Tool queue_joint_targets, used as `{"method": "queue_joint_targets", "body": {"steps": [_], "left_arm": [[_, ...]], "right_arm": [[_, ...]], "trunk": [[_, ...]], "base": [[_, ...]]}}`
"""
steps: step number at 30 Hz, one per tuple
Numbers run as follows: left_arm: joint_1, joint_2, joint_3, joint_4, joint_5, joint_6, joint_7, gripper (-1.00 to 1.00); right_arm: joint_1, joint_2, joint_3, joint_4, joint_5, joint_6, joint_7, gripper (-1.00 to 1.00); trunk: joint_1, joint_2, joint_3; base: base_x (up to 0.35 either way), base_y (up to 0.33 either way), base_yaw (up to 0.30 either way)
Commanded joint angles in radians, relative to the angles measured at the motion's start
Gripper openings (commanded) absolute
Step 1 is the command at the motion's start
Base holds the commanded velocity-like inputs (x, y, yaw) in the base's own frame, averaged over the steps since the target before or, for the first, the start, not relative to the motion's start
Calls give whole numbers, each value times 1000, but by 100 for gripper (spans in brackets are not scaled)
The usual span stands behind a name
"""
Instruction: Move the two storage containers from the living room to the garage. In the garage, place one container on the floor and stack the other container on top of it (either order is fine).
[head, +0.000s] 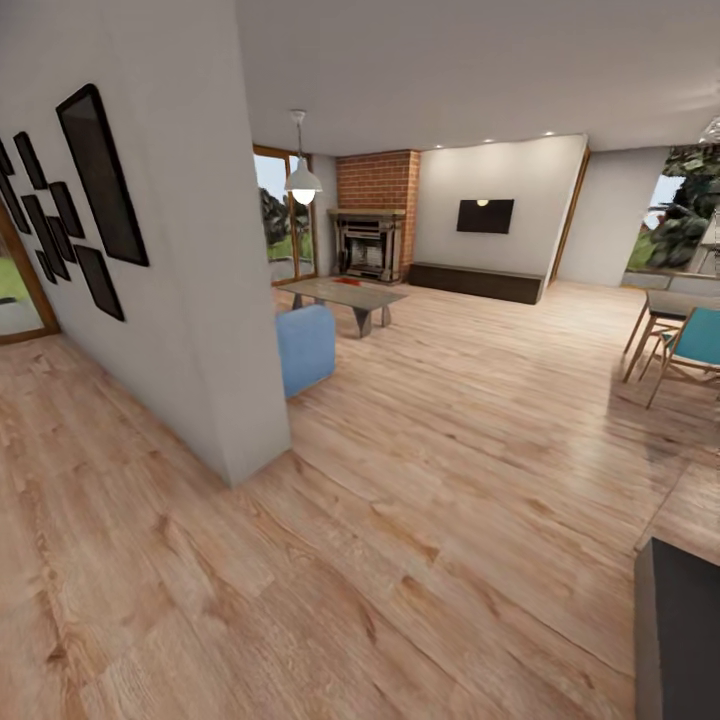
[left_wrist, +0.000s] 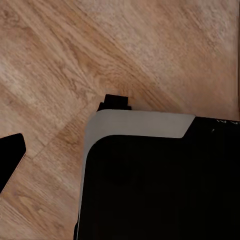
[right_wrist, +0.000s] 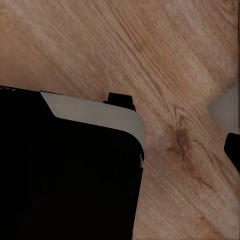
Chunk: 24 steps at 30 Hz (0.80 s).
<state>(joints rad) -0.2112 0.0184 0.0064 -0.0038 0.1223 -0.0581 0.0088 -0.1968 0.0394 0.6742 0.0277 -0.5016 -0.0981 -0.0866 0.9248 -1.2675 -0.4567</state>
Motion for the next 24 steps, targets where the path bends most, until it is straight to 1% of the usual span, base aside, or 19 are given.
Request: {"method": "queue_joint_targets", "body": {"steps": [1, 16, 19, 24], "left_arm": [[-1, 0, 0, 1, 8, -3, 0, 100], [-1, 0, 0, 1, 8, -3, 0, 100], [-1, 0, 0, 1, 8, -3, 0, 100], [-1, 0, 0, 1, 8, -3, 0, 100]], "right_arm": [[-1, 1, 8, 3, -10, -5, -1, 100], [-1, 1, 8, 3, -18, -7, -1, 100], [-1, 1, 8, 3, -18, -6, -1, 100], [-1, 1, 8, 3, -17, -6, -1, 100]], "trunk": [[1, 0, -1], [1, 0, 5], [1, 0, 6], [1, 0, 6]], "base": [[321, 0, -171], [321, 0, -234], [321, 0, -119], [321, 0, -18]]}}
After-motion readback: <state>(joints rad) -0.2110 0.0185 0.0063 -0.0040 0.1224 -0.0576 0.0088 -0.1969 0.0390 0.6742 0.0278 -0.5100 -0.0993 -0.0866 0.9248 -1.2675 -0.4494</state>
